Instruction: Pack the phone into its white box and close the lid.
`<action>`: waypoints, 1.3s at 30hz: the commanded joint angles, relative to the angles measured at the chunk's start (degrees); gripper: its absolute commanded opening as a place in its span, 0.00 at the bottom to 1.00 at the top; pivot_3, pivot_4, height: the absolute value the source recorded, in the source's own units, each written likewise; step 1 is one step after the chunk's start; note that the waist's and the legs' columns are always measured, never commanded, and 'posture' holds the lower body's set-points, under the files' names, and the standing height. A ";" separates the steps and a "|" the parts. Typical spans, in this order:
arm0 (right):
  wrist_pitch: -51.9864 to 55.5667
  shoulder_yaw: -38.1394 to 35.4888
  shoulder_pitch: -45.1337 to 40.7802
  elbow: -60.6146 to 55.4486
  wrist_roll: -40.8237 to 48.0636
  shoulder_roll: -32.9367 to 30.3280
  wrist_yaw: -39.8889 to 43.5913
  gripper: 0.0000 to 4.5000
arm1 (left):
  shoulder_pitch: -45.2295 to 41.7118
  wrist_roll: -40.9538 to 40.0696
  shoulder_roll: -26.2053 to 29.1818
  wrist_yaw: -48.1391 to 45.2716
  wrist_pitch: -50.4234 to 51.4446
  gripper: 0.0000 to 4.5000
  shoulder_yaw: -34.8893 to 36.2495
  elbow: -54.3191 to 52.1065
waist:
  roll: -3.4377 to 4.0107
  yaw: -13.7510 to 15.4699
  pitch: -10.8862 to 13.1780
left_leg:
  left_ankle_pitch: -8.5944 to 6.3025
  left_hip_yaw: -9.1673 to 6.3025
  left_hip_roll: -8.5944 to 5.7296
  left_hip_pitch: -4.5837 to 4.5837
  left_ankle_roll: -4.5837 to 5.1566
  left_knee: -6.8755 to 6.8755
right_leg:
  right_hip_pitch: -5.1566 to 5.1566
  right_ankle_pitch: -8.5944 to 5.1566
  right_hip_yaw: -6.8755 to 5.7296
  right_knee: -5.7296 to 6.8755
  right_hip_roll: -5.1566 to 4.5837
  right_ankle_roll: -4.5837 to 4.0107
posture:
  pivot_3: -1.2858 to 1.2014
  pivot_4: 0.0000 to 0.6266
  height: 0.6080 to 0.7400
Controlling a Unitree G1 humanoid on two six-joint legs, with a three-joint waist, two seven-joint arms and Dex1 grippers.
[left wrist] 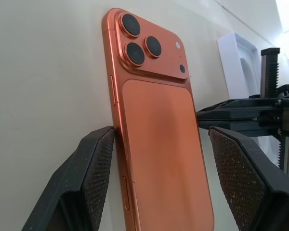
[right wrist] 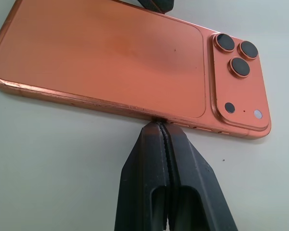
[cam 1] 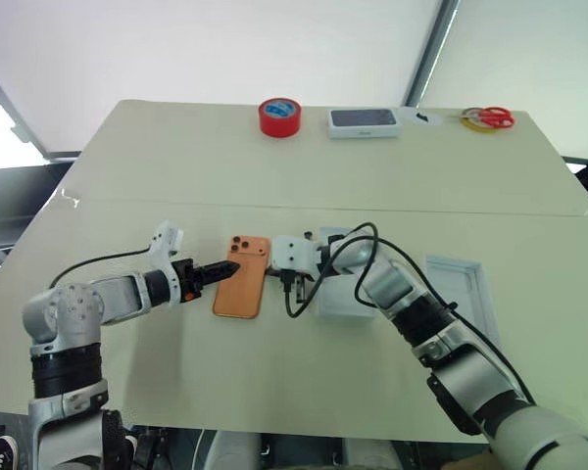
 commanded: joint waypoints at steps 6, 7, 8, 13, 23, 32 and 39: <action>-0.67 1.22 0.05 -1.78 0.52 2.96 -0.26 0.01 | 0.29 -2.53 -6.60 -3.23 2.40 0.72 -3.76 -2.81 | -0.04 -1.04 0.01 | 0.00 0.01 0.02 -0.09 0.00 0.00 | -0.09 0.00 0.00 -0.01 0.07 0.01 | 0.52 0.24 0.92; -0.71 1.18 0.07 -1.74 0.48 2.94 -0.32 0.01 | 0.56 -3.35 -7.20 -3.65 2.55 0.72 -2.77 -3.08 | -0.04 -1.24 0.02 | 0.00 0.01 0.03 -0.10 0.00 0.00 | -0.09 0.00 0.00 -0.02 0.07 0.01 | 0.52 0.24 0.92; -0.72 1.14 0.07 -1.70 0.43 2.90 -0.41 0.01 | 0.89 -3.70 -7.26 -4.01 2.66 0.72 -2.29 -3.43 | -0.05 -1.28 0.02 | 0.01 0.02 0.03 -0.10 0.00 -0.01 | -0.10 0.00 0.00 -0.02 0.08 0.01 | 0.52 0.24 0.92; -0.77 0.77 -0.09 -1.65 0.52 2.46 -0.36 0.01 | 2.48 -4.54 -6.16 -5.54 0.22 0.72 2.97 -0.61 | -0.10 -1.55 0.07 | 0.01 0.02 0.10 -0.12 -0.01 0.00 | -0.15 0.00 0.00 -0.03 0.13 0.01 | 0.52 0.24 0.92; -1.25 0.93 -0.26 -1.21 0.34 2.69 -0.58 0.01 | 6.21 -6.68 -7.79 -4.88 -3.06 0.72 5.61 -0.91 | -0.17 -1.70 0.14 | 0.02 0.06 0.19 -0.18 -0.05 -0.03 | -0.27 0.00 0.03 -0.05 0.19 0.01 | 0.52 0.24 0.92; -0.99 0.78 -0.29 -1.27 0.55 2.66 -0.46 0.00 | 7.11 -11.10 -9.96 -1.75 -2.11 0.35 8.66 -0.32 | -0.24 -1.74 0.18 | 0.02 0.06 0.20 -0.18 -0.05 -0.05 | -0.30 0.00 0.04 -0.05 0.18 0.01 | 0.52 0.24 0.92; -0.83 0.58 -0.12 -1.38 0.58 2.51 -0.61 0.00 | 7.10 -13.07 -10.36 0.67 -1.44 0.35 10.00 0.68 | -0.27 -1.75 0.20 | 0.02 0.06 0.21 -0.19 -0.05 -0.06 | -0.31 0.00 0.04 -0.05 0.18 0.00 | 0.52 0.24 0.92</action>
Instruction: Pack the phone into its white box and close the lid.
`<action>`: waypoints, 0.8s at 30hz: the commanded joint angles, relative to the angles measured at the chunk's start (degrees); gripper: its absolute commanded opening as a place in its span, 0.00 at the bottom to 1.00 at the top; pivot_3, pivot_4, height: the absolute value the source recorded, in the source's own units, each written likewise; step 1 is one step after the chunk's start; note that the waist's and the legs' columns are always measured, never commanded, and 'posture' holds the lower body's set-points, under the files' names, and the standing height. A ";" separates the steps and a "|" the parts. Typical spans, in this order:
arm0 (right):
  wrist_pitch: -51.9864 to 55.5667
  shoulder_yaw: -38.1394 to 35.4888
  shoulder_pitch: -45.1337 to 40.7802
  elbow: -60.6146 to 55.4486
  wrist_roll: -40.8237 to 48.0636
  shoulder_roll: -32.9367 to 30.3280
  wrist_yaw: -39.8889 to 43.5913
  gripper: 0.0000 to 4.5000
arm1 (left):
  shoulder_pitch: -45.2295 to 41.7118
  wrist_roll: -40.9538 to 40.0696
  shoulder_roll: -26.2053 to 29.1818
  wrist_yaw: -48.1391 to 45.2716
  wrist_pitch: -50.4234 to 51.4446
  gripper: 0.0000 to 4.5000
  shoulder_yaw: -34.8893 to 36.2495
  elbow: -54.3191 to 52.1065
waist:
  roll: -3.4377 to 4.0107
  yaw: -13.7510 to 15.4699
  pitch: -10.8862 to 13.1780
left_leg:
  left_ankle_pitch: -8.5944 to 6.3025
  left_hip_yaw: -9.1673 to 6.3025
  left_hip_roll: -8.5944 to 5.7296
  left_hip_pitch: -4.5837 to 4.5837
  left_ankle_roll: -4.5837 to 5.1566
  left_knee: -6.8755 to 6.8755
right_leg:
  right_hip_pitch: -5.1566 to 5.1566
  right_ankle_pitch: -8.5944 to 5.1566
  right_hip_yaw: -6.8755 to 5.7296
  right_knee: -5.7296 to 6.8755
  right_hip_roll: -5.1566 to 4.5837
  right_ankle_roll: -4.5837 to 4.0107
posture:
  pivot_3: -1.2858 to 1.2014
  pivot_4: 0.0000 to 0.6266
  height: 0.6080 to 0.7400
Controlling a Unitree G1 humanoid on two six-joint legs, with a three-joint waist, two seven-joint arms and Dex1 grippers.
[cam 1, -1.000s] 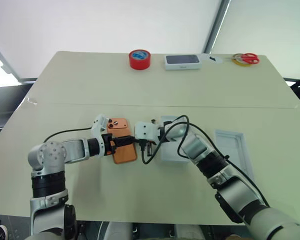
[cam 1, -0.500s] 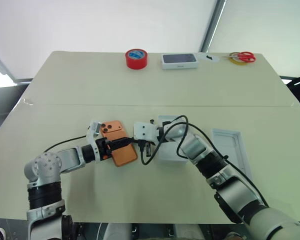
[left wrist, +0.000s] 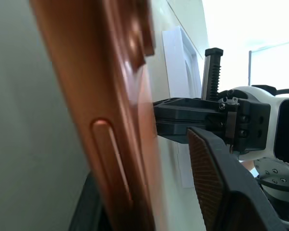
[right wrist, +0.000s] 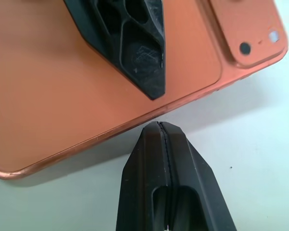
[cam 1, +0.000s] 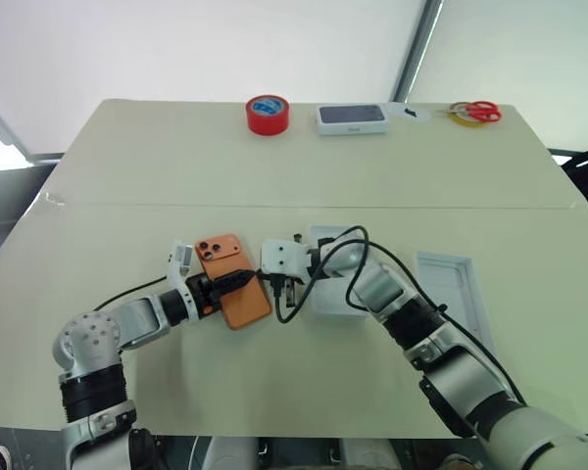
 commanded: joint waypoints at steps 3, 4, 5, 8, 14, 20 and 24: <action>-0.26 0.16 -0.10 -1.44 0.45 0.30 -0.09 0.00 | 0.06 -3.11 0.34 1.04 0.02 0.35 2.24 0.60 | 0.00 0.00 0.00 | 0.00 0.00 0.00 0.00 0.00 0.00 | 0.00 0.00 0.00 0.00 0.00 0.00 | 0.52 0.24 0.92; -0.24 0.19 -0.07 -1.45 0.44 0.26 -0.04 0.00 | 0.10 -3.04 0.24 1.46 -0.56 0.29 2.43 0.76 | -0.01 0.00 0.01 | 0.00 0.00 0.00 0.00 0.00 0.00 | 0.00 0.00 0.00 0.00 0.00 0.00 | 0.52 0.24 0.92; -0.29 0.25 -0.05 -1.47 0.37 0.18 -0.01 0.00 | 0.05 -3.43 0.05 1.82 -0.68 0.23 2.81 1.15 | -0.01 0.00 0.01 | 0.00 0.00 0.00 0.00 0.00 0.00 | 0.00 0.00 0.00 0.00 0.00 0.00 | 0.52 0.24 0.92; 0.04 0.06 -0.01 -1.77 0.66 0.18 0.15 0.00 | 0.77 -3.39 0.63 1.42 -1.25 0.02 1.99 0.58 | -0.01 -0.01 0.01 | 0.00 0.00 0.00 0.00 -0.01 -0.01 | 0.00 0.00 0.00 0.00 0.00 0.00 | 0.52 0.24 0.92; -0.52 -1.21 0.28 -3.32 1.88 -0.27 0.23 0.00 | 1.88 -4.45 0.56 0.85 -2.58 0.02 1.27 0.08 | -0.01 -0.07 0.01 | -0.01 0.00 0.00 0.00 -0.01 -0.03 | -0.01 0.00 0.00 -0.01 -0.01 -0.01 | 0.52 0.24 0.92; -0.11 -6.27 1.84 -10.58 8.72 -3.42 3.49 0.00 | 1.94 -9.15 0.86 0.80 -2.68 0.02 2.72 -1.15 | -0.02 -0.01 0.07 | -0.01 0.00 0.01 -0.03 -0.01 -0.04 | -0.02 0.00 0.00 -0.05 -0.02 -0.01 | 0.52 0.24 0.92; 7.98 -10.35 2.51 -16.12 18.17 -7.72 11.07 0.12 | 2.59 -12.15 2.88 -2.77 -3.32 0.00 2.32 -2.53 | -0.11 0.03 0.14 | -0.01 -0.01 0.01 -0.05 -0.01 -0.06 | -0.02 0.00 0.00 -0.09 -0.02 -0.01 | 0.52 0.24 0.92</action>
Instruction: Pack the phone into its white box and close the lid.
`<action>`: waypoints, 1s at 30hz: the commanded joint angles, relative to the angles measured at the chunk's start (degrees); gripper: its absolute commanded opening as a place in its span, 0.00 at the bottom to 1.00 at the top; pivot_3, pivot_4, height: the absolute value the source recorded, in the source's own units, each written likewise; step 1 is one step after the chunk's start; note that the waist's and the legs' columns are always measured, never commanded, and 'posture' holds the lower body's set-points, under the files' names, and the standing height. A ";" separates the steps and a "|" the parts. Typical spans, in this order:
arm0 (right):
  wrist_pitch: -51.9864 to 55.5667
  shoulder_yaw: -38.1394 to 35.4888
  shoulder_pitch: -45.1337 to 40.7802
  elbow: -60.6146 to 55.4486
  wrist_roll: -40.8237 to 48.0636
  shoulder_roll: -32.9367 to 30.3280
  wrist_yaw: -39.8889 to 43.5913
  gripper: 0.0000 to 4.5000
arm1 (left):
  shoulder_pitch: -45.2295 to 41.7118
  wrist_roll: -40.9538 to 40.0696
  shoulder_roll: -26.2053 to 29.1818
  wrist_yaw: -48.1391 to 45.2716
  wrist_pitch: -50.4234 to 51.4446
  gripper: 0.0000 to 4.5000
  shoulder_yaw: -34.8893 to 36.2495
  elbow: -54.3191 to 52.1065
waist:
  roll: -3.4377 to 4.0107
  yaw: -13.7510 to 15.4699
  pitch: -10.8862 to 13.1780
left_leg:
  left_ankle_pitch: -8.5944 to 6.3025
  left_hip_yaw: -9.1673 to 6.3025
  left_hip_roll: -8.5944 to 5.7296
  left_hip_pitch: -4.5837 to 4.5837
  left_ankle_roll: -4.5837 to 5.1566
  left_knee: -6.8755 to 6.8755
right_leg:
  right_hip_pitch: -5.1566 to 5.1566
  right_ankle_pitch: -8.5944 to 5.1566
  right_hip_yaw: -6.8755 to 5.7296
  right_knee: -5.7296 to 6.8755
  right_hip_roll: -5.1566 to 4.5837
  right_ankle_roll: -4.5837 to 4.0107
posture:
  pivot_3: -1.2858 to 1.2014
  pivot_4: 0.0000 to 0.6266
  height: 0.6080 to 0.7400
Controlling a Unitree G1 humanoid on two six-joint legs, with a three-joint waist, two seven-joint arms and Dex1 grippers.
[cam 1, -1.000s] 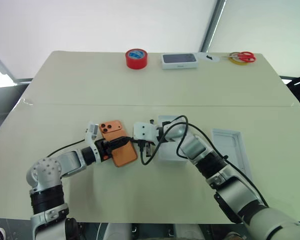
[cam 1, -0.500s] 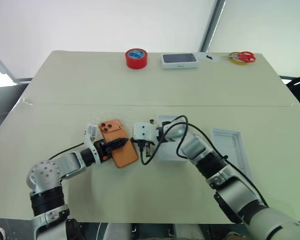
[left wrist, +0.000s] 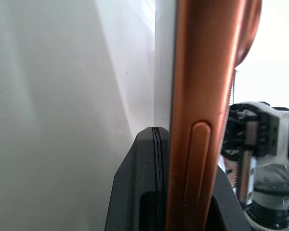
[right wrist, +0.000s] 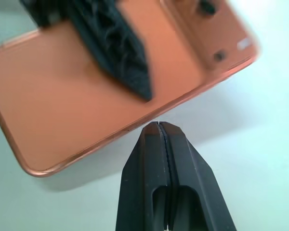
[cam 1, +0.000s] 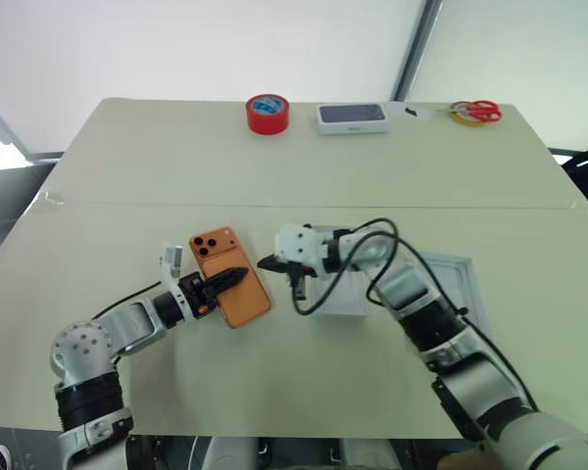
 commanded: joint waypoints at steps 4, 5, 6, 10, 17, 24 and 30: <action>2.71 -4.89 4.06 -11.72 8.52 -8.71 7.77 0.52 | 1.43 -3.38 3.98 -7.68 -3.61 0.00 -1.48 -6.19 | -0.01 0.06 0.05 | -0.01 0.00 0.01 -0.01 0.00 -0.08 | 0.02 0.00 0.00 -0.14 -0.02 -0.01 | 0.52 0.24 0.92; 2.05 -5.19 5.17 -13.07 8.90 -10.18 8.44 0.60 | 1.67 -3.01 4.30 -8.50 -4.40 0.00 -1.97 -6.52 | -0.02 0.14 0.05 | -0.01 0.00 0.01 -0.01 0.00 -0.10 | 0.01 0.00 0.00 -0.18 -0.03 -0.01 | 0.52 0.24 0.92; 1.56 -5.70 6.29 -14.42 9.58 -11.57 8.98 0.60 | 1.86 -2.81 4.40 -9.32 -5.53 0.00 -2.27 -6.70 | -0.01 0.09 0.05 | -0.01 0.00 0.00 -0.01 0.00 -0.14 | 0.05 0.00 0.00 -0.26 -0.03 -0.01 | 0.52 0.24 0.92; -1.53 -6.52 12.31 -19.16 10.17 -18.00 11.07 0.60 | 1.15 -2.30 6.79 -12.16 -4.68 0.00 -5.78 -4.59 | -0.02 0.18 0.06 | -0.01 0.01 0.00 -0.01 0.00 -0.27 | 0.03 0.01 0.01 -0.36 -0.04 -0.02 | 0.52 0.24 0.92; -9.15 -5.62 18.14 -18.18 7.19 -22.21 9.90 0.60 | -1.61 -1.83 7.35 -13.01 -5.54 0.00 -9.50 -3.21 | -0.05 -0.04 0.09 | 0.02 0.01 0.01 -0.01 -0.02 -0.38 | 0.04 0.01 0.00 -0.48 -0.04 -0.03 | 0.52 0.24 0.92; -12.75 -4.59 19.25 -15.87 3.52 -23.04 7.96 0.42 | -1.81 -1.73 7.69 -12.93 -6.29 0.00 -10.12 -2.99 | -0.07 0.27 0.10 | 0.07 0.01 0.01 0.00 -0.04 -0.42 | 0.07 0.01 -0.02 -0.52 -0.04 -0.02 | 0.52 0.24 0.92; -12.03 -4.85 19.50 -15.55 3.65 -23.14 7.90 0.04 | -1.44 -1.67 8.00 -12.77 -6.33 0.00 -10.38 -3.53 | -0.07 0.32 0.10 | 0.07 0.00 0.01 0.00 -0.04 -0.31 | 0.15 0.01 -0.03 -0.51 -0.04 -0.02 | 0.52 0.24 0.92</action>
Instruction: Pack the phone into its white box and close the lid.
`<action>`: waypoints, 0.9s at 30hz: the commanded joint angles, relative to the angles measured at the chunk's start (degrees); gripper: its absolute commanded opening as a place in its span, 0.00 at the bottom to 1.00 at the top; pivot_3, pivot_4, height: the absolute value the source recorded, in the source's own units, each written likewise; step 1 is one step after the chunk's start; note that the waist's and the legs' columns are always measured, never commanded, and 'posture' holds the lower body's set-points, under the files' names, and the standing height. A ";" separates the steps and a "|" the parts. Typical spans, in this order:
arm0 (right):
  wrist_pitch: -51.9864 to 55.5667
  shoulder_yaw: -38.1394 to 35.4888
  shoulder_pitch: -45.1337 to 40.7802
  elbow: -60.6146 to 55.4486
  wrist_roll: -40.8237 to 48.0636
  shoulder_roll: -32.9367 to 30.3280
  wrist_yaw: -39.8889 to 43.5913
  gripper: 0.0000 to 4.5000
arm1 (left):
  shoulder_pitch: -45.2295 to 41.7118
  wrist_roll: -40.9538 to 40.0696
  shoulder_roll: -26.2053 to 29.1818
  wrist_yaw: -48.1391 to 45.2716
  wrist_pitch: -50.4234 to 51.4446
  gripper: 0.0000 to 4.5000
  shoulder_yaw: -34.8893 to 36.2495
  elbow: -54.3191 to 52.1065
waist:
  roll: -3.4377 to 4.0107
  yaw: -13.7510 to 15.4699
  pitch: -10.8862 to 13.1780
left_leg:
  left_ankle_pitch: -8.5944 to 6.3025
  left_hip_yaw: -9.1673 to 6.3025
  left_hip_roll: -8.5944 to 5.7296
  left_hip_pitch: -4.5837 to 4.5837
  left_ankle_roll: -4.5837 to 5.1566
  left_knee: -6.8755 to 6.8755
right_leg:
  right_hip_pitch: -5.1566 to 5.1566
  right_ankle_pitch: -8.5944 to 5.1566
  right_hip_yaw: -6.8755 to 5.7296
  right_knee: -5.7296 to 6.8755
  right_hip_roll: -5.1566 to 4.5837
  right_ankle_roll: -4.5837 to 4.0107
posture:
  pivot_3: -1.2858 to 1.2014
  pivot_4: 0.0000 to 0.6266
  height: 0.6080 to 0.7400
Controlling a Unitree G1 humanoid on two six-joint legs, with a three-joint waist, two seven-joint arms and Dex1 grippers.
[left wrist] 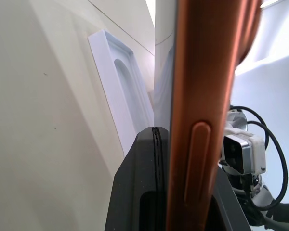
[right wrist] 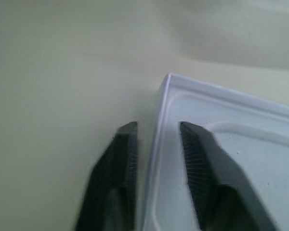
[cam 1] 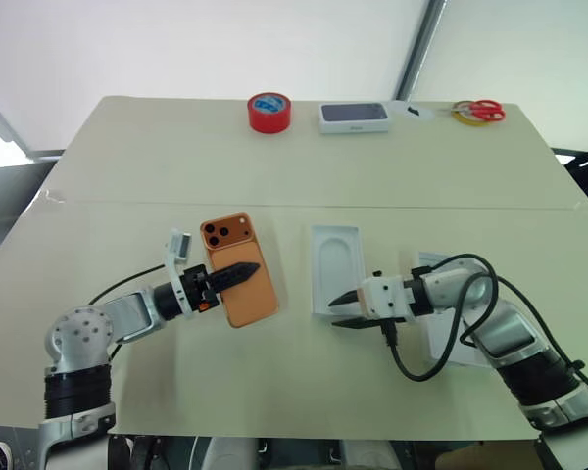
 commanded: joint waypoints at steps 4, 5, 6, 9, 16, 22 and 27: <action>0.83 -0.21 0.53 -2.07 1.22 -1.24 0.98 0.04 | 0.02 -1.85 0.22 -0.57 -0.66 0.00 0.25 -2.08 | 0.00 0.00 0.00 | 0.00 -0.01 0.00 0.01 0.00 0.01 | 0.01 0.00 -0.01 0.00 0.01 0.00 | 0.52 0.24 0.92; 1.57 -0.32 0.46 -2.47 1.54 -1.01 0.84 0.04 | -0.01 -1.75 0.26 -0.52 -0.71 0.00 0.16 -2.05 | 0.00 0.01 0.00 | 0.00 -0.01 0.00 0.01 0.00 0.01 | 0.02 0.00 -0.01 0.00 0.01 0.00 | 0.52 0.24 0.92; 2.62 -0.41 0.29 -2.80 1.95 -0.79 0.76 0.04 | -0.08 -1.65 0.28 -0.51 -0.76 0.00 0.08 -1.99 | 0.00 0.01 0.00 | 0.00 -0.01 0.00 0.01 0.00 0.02 | 0.02 0.00 -0.01 0.00 0.01 0.00 | 0.52 0.24 0.92; 4.74 -0.61 -0.11 -3.52 2.27 -0.45 0.08 0.02 | -0.62 -0.20 0.06 -0.21 -2.13 0.00 -0.29 -1.88 | 0.00 0.06 0.00 | 0.00 -0.02 0.00 0.01 0.00 0.07 | 0.06 0.00 -0.02 0.00 0.01 0.00 | 0.52 0.24 0.92; 14.71 2.16 -0.70 -8.19 0.12 0.63 -3.17 0.02 | -7.29 -0.34 -3.34 1.84 -2.26 0.00 -2.00 2.94 | -0.02 0.24 0.01 | 0.00 -0.05 0.00 0.01 0.01 0.13 | 0.10 0.00 -0.06 0.01 0.01 0.01 | 0.52 0.24 0.92; 20.00 1.72 -0.75 -12.34 2.89 2.10 -4.57 0.02 | -15.72 3.33 -5.94 -0.25 -1.44 0.00 -6.55 12.15 | -0.03 0.19 0.01 | -0.03 -0.08 0.00 0.00 0.05 0.28 | 0.19 0.01 -0.13 0.03 0.06 0.02 | 0.52 0.24 0.92; 23.24 1.42 -0.85 -13.10 5.95 1.68 -3.00 0.17 | -19.67 8.96 -5.65 -7.27 -3.66 0.00 -12.12 17.15 | -0.04 0.14 0.02 | -0.02 -0.07 0.03 0.00 0.05 0.28 | 0.17 0.01 -0.12 0.03 0.17 0.03 | 0.52 0.24 0.92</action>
